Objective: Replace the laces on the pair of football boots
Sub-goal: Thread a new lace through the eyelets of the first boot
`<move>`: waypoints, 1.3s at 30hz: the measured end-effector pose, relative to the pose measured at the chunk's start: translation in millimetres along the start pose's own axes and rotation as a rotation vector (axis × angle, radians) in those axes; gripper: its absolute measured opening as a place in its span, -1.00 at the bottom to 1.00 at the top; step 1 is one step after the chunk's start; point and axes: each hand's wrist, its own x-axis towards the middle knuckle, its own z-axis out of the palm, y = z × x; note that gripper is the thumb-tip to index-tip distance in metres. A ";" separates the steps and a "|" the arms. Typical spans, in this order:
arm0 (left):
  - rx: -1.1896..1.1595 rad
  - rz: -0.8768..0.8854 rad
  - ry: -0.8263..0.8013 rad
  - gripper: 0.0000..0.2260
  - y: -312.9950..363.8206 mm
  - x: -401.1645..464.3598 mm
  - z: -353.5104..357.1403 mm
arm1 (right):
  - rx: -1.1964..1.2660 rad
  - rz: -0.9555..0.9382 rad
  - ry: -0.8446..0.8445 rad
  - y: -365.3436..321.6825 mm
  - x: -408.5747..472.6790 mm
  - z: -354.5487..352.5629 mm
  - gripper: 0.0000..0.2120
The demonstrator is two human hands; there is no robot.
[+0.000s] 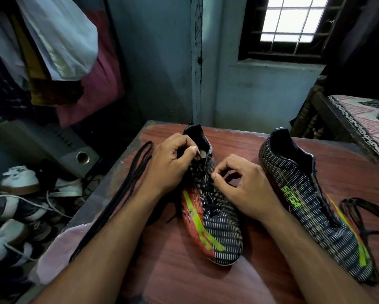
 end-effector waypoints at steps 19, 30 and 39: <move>0.059 0.200 -0.224 -0.75 -13.7 2.6 -18.1 | -0.012 -0.115 -0.079 0.2 -0.5 -4.2 -0.61; 0.041 0.146 -0.220 -0.90 -11.9 4.6 -14.8 | -0.015 -0.058 -0.107 0.5 0.9 -6.0 -0.75; 0.023 0.105 -0.203 -0.93 -16.7 3.7 -8.8 | 0.091 0.011 -0.085 -1.3 1.3 -13.7 -0.61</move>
